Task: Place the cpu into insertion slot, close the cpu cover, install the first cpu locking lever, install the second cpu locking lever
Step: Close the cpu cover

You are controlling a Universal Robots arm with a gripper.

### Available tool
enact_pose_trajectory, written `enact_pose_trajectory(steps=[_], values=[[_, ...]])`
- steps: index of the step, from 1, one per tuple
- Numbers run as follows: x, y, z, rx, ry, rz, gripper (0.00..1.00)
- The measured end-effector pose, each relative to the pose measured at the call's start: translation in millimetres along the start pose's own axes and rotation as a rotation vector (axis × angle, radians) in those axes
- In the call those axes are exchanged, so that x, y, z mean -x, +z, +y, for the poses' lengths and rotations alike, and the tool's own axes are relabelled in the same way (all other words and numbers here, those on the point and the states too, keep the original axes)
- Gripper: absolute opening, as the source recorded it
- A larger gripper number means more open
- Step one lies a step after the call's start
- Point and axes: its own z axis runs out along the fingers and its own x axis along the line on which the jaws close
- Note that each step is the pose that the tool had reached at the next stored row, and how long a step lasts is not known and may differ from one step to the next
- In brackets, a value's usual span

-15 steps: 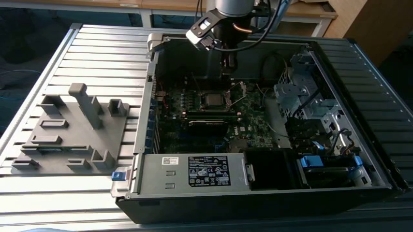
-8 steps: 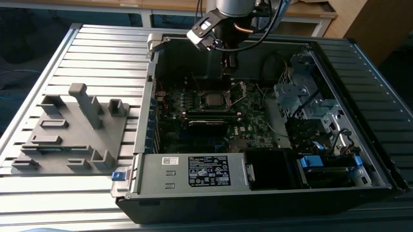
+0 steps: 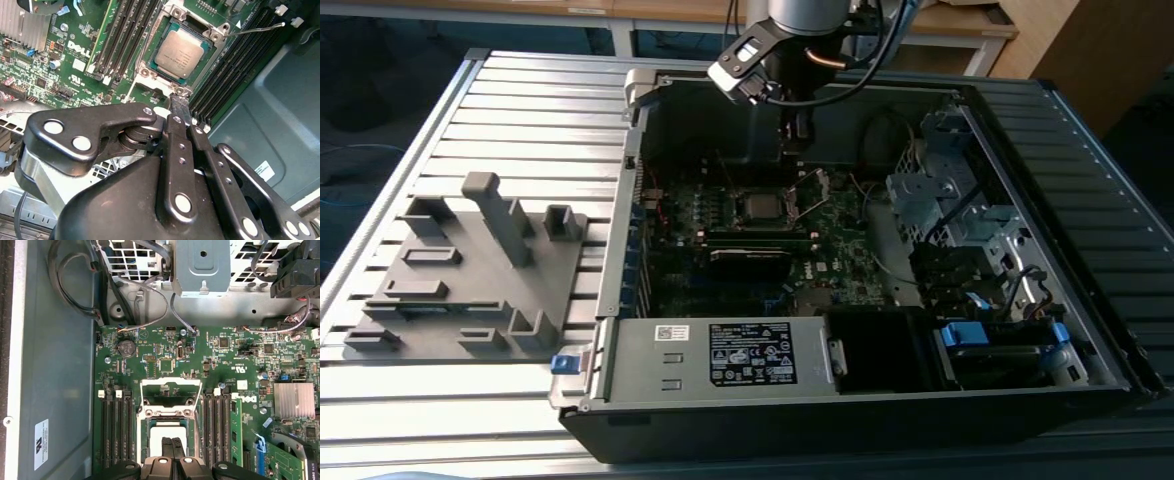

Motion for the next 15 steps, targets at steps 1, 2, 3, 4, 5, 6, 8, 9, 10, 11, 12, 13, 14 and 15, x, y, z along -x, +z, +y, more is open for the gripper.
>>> enact_pose_trajectory(steps=[1,2,3,4,5,6,8,9,10,11,12,13,14,15], values=[[0.0,0.0,0.0,0.0,0.0,0.0,0.1],[0.0,0.1,0.1,0.0,0.0,-0.0001,0.1],[0.0,0.2,0.4,0.0,0.0,0.0,0.1],[0.0,0.3,0.7,0.0,0.0,0.0,0.1],[-0.1,0.5,1.0,0.0,0.0,0.0001,0.1],[-0.1,0.6,1.2,0.0001,0.0,0.0001,0.1],[-0.1,0.6,1.5,0.0,0.0,0.0,0.1],[-0.1,0.6,1.7,0.0,0.0,0.0001,0.1],[-0.1,0.6,1.7,0.0001,0.0,0.0001,0.1],[-0.1,0.6,1.7,0.0,0.0,0.0,0.1],[-0.2,0.7,1.7,0.0,0.0,0.0,0.1],[-0.2,1.1,1.7,0.0001,0.0,0.0002,0.1],[-0.2,1.5,1.7,0.0001,0.0,0.0002,0.1],[-0.1,1.6,1.7,0.0,0.0,-0.0001,0.1]])
